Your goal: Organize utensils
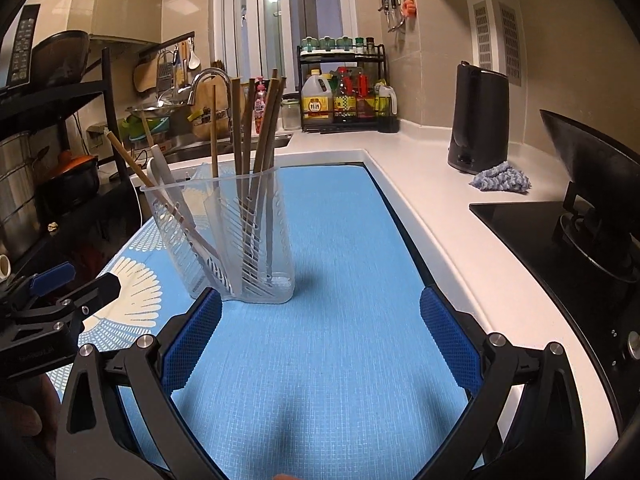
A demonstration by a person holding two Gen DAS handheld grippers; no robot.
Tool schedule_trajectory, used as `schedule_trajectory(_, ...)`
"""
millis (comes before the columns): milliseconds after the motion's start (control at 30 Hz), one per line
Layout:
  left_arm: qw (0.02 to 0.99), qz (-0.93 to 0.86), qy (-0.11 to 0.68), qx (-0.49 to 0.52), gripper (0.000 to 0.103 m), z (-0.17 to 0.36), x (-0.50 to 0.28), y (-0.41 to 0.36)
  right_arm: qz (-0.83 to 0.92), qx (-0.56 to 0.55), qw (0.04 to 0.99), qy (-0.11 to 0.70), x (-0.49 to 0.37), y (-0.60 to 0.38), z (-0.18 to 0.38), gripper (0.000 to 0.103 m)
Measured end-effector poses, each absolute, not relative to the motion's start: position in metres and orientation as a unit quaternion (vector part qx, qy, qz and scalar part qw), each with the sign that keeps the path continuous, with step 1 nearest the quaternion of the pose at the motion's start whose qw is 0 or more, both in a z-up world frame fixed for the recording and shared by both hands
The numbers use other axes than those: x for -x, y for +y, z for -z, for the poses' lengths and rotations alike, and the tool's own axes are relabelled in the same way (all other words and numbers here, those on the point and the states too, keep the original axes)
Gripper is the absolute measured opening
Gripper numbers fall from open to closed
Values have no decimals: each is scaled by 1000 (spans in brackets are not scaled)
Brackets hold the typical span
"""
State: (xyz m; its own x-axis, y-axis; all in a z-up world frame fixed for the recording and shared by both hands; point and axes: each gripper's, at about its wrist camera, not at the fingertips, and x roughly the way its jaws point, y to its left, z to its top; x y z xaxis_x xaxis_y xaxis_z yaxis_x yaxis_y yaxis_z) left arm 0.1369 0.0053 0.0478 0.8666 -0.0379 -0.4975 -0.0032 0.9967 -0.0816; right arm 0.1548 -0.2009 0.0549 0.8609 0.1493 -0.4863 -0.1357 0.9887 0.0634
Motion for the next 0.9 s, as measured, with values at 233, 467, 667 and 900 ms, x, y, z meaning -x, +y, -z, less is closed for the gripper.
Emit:
schedule_trajectory(233,965,13,259,40,96,-47,-137,2,-74,-16,966,248,-153,-203,-56,98)
schedule_trajectory(467,965,14,257,42,96,-48,-134,3,-72,-17,966,248,-153,-203,-55,98)
schedule_trajectory(667,965,14,258,43,96,-48,-134,4,-73,-13,966,249,-152,-200,-55,98)
schedule_trajectory(900,965,12,257,42,96,-48,-134,4,-73,-13,966,249,-152,-199,-54,98)
